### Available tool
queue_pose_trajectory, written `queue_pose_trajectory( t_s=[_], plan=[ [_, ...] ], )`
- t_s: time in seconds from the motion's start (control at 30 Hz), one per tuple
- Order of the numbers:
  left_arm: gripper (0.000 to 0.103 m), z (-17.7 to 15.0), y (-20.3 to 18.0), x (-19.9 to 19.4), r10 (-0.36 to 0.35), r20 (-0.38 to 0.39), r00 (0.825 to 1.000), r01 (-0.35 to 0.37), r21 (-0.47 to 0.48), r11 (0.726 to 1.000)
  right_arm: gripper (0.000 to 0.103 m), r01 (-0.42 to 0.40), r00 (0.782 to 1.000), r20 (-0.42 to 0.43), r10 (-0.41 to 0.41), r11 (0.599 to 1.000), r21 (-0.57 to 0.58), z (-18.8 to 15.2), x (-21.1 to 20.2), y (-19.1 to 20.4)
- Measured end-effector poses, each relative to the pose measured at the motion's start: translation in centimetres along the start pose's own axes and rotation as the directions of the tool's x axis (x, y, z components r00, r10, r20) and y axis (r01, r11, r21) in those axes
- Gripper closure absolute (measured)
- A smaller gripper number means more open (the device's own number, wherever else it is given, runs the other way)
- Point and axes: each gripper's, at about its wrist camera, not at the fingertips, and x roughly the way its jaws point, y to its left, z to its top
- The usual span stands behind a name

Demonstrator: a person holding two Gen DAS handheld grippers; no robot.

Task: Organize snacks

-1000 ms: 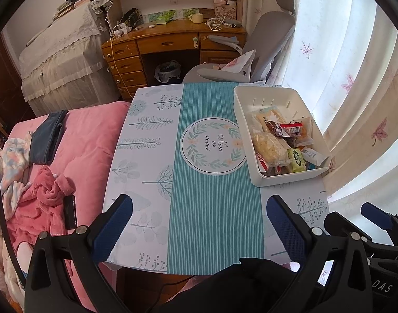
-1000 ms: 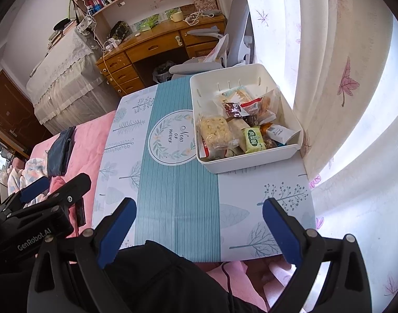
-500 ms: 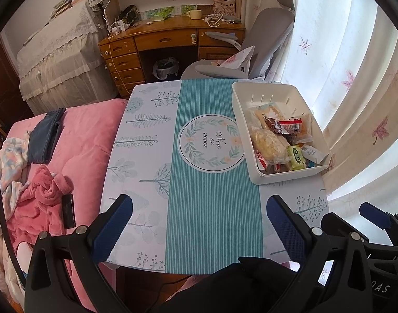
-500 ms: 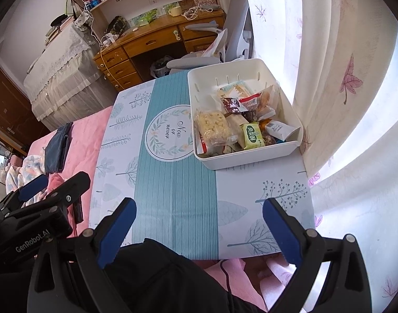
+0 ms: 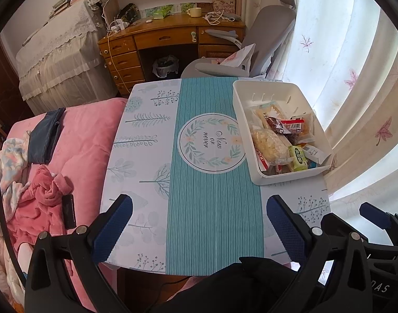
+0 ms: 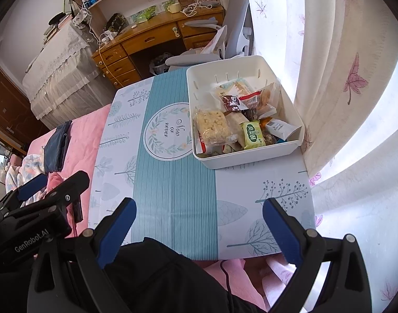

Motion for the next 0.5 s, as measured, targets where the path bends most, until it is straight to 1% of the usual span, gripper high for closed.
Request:
queue_pose_trajectory(
  t_s=[0.5],
  plan=[
    [0.001, 0.25, 0.62, 0.48, 0.004, -0.001, 1.000, -0.004, 0.004, 1.000, 0.005, 0.001, 1.000, -0.002, -0.001, 1.000, 0.002, 0.20, 0.09, 0.03]
  ],
)
